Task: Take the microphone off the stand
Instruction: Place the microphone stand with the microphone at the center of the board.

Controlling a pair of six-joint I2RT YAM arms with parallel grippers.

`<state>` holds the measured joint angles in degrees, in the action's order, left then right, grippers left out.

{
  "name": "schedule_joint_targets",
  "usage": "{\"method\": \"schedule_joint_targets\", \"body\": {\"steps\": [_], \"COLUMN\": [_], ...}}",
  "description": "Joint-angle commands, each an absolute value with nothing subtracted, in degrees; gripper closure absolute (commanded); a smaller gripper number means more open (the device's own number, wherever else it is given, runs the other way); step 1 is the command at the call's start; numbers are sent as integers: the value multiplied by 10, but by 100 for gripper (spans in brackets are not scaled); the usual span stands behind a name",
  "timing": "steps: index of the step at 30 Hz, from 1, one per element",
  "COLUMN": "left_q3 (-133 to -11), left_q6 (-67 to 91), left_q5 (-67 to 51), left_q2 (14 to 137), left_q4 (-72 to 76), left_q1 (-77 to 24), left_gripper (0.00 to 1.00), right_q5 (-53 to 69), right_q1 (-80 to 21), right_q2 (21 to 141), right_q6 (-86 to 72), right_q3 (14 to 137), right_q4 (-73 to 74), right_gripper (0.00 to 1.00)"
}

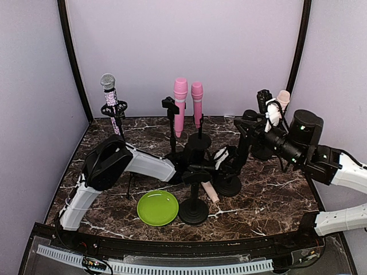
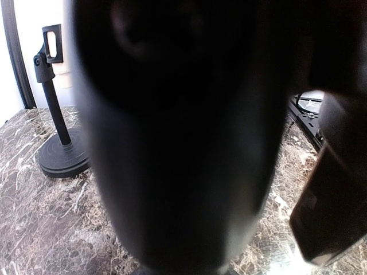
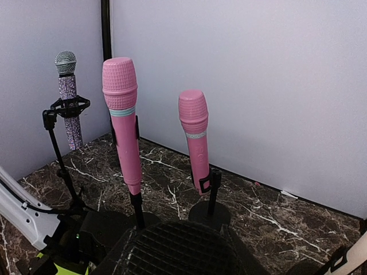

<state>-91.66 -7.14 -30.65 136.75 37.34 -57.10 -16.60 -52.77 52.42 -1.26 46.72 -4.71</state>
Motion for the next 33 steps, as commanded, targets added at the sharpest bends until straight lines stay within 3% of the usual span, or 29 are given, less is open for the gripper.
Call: {"method": "schedule_joint_targets", "body": {"steps": [1,10,20,27,30,33], "left_q3": [-935,-864,-759,-714,-694,-672], "left_q6": [-92,-114,-147,-165,-168,-165], "left_q5": [-311,-286,-260,-262,-259,-251], "left_q2": [1346,1300,1207,1162,1141,1119], "left_q4": [452,442,456,429,427,428], "left_q1": [-598,-595,-590,-590,-590,-590], "left_gripper": [97,56,27,17,16,15], "right_q5": [-93,-75,-65,-6,-3,-18], "right_q1": [-535,-535,-534,-534,-533,-533], "right_q2": [539,525,516,513,512,507], "right_q6": [-54,-45,-24,-4,-4,-21], "right_q3": [456,426,403,399,398,394], "right_q4": [-137,-142,-141,-128,-117,-113], "right_gripper": [77,77,77,75,67,46]}}
